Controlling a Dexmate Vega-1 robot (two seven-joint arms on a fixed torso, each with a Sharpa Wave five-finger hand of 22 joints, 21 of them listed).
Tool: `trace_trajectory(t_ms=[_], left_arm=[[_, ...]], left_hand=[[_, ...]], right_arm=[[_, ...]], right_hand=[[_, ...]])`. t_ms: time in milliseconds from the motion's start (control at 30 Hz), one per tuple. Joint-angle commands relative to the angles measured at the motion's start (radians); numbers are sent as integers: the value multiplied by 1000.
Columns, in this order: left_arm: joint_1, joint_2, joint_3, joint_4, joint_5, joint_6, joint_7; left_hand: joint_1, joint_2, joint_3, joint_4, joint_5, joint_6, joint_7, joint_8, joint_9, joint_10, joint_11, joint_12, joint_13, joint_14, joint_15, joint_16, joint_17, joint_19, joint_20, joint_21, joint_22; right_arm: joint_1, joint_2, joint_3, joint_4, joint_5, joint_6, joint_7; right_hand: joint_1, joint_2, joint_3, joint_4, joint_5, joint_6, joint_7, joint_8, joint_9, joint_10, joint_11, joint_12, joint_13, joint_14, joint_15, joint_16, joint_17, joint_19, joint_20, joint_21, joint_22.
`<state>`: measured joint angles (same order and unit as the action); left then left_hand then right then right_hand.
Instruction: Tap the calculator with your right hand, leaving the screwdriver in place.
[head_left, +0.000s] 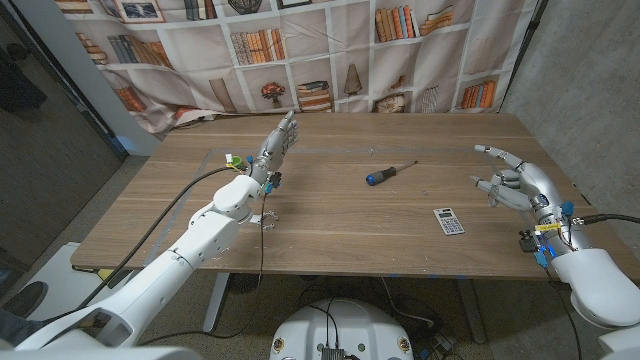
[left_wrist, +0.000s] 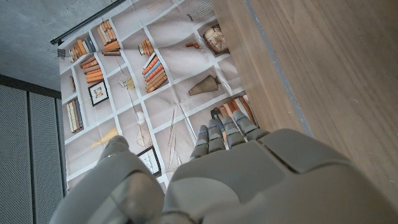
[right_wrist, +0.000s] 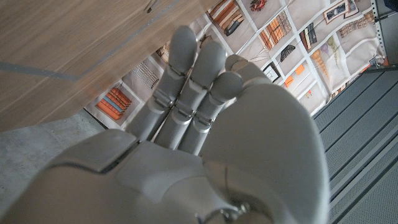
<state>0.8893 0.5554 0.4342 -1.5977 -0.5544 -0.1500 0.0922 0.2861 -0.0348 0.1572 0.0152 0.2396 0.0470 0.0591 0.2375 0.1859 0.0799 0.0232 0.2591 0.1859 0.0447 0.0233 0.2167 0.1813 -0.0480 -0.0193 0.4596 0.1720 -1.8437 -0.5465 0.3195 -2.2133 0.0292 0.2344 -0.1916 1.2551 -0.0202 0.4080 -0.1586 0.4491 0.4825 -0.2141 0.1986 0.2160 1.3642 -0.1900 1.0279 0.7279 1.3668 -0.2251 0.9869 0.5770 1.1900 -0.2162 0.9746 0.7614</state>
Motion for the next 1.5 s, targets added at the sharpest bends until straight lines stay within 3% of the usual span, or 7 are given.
trace_trajectory(t_ms=[33, 333, 467, 967, 1067, 1267, 1500], left_arm=[[-21, -5, 6, 42, 5, -40, -50], [-36, -11, 10, 57, 9, -43, -57], [-41, -12, 10, 58, 12, -42, -57], [-37, -13, 7, 35, 36, -15, -1], [-36, -13, 7, 29, 37, -3, 9], [-44, -15, 13, 34, 37, 8, 3], [-52, -16, 19, 32, 37, 27, 5]], left_hand=[[0, 1, -5, -2, -5, 11, 2, 9, 3, 13, 0, 3, 3, 14, 4, 8, 3, 10, -3, 9, 3], [2, 0, -7, -3, -5, 14, 2, 8, 3, 15, 0, 1, 3, 16, 4, 6, 3, 10, -1, 5, 3], [3, 0, -8, -3, -5, 16, 1, 7, 3, 16, -2, 0, 3, 17, 4, 5, 3, 10, 0, 3, 3], [5, 0, -11, -2, -5, 23, 1, 5, 3, 20, 0, -5, 3, 20, 4, 1, 4, 11, 1, -3, 3], [6, 1, -12, -2, -5, 26, 2, 4, 3, 24, 2, -5, 3, 27, 5, 2, 4, 22, 2, -2, 3], [7, 3, -13, -2, -5, 30, 4, 3, 3, 31, 5, -6, 3, 35, 6, 3, 4, 35, 2, 0, 3], [8, 4, -14, -1, -5, 32, 8, 1, 3, 32, 8, -8, 3, 34, 7, 0, 4, 37, 2, -2, 4]], right_arm=[[-57, 48, 17, -88, -152, -56, 13], [-85, 91, 32, -152, -234, -122, 17], [-90, 99, 37, -170, -265, -152, 27], [-106, 86, 36, -242, -458, -307, 72], [-111, 76, 31, -247, -508, -332, 79], [-112, 66, 38, -260, -529, -363, 119], [-110, 65, 35, -260, -536, -396, 146]], right_hand=[[1, 13, -4, 2, 11, 15, 2, 1, 4, 7, -6, -9, -10, 7, -2, -8, 1, -7, 1, 14, -3], [13, 29, 18, -3, 79, 59, 3, 2, 2, 30, -1, -53, -116, 5, -1, -27, 5, -38, 4, 30, -9], [9, 27, 15, -1, 96, 58, 4, -1, 2, 38, -3, -40, -117, 7, -2, -31, 6, -36, 0, 33, -24], [6, 13, 32, -4, 177, 30, 4, -11, -1, 41, -4, -5, -134, 16, -3, -43, 15, -43, 5, 61, -32], [-21, 11, 39, 9, 196, 56, 23, -2, -2, 30, -6, 4, -134, 19, -2, -51, 1, -51, 11, 70, -12], [-38, 16, 47, 13, 213, 45, 34, -9, -3, 34, -5, 7, -151, 24, -1, -55, -5, -49, 3, 74, -21], [-38, 15, 54, 4, 225, 40, 23, -9, -3, 29, -4, -2, -185, 28, -2, -56, -10, -46, 3, 80, -34]])
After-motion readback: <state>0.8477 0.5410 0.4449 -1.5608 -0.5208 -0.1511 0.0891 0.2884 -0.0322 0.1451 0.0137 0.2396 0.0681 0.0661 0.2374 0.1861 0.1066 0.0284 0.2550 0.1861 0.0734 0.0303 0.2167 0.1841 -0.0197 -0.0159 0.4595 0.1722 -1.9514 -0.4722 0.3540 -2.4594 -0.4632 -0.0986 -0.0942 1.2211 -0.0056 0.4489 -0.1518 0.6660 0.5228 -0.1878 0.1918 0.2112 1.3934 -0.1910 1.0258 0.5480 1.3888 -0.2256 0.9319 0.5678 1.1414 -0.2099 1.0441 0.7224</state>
